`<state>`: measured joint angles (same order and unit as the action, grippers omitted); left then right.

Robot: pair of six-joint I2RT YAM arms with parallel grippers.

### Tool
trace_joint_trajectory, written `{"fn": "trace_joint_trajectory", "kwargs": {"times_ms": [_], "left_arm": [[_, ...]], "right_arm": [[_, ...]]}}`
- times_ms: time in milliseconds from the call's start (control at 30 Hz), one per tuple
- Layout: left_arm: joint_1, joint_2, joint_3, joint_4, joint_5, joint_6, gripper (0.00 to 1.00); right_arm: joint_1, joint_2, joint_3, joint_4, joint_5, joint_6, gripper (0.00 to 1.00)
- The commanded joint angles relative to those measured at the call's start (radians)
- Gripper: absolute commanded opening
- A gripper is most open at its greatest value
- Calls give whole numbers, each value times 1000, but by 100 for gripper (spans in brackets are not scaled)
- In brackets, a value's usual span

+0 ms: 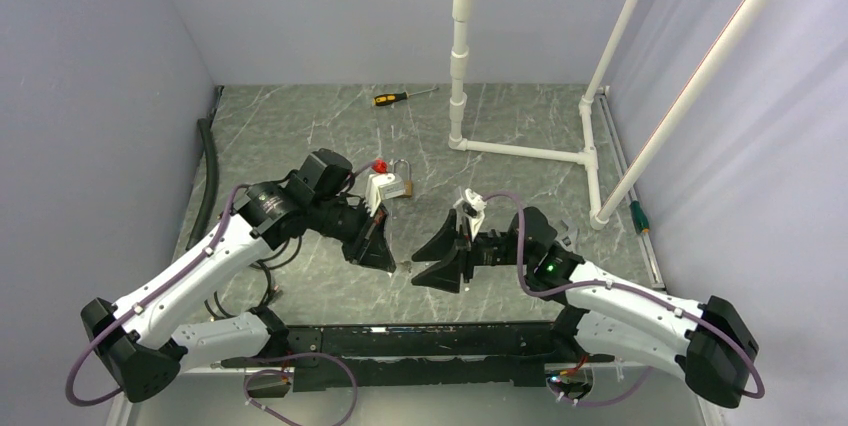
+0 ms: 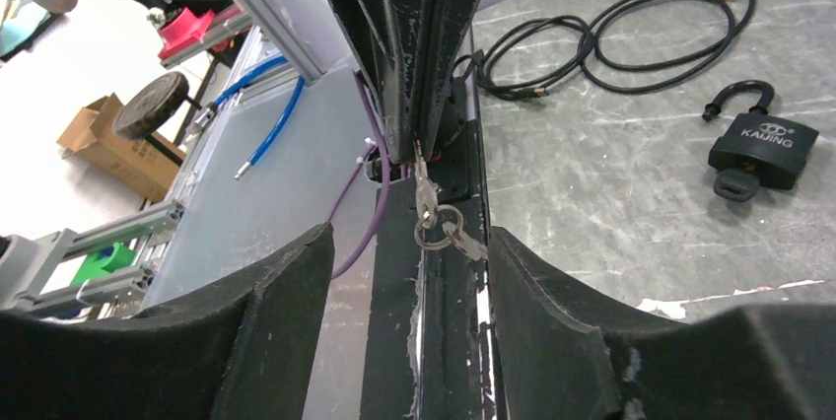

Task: Unlock with the key

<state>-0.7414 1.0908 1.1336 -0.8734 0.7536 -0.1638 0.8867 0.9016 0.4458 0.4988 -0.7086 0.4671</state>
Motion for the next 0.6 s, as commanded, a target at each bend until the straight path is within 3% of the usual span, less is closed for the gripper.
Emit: {"fn": "trace_joint_trajectory", "kwargs": {"times_ms": [0, 433, 567], "left_arm": [[-2, -14, 0, 49, 74, 28, 0], [-2, 14, 1, 45, 85, 30, 0], [-2, 14, 3, 45, 66, 25, 0]], "right_arm": [[0, 21, 24, 74, -50, 5, 58], [0, 62, 47, 96, -61, 20, 42], [0, 77, 65, 64, -47, 11, 43]]}}
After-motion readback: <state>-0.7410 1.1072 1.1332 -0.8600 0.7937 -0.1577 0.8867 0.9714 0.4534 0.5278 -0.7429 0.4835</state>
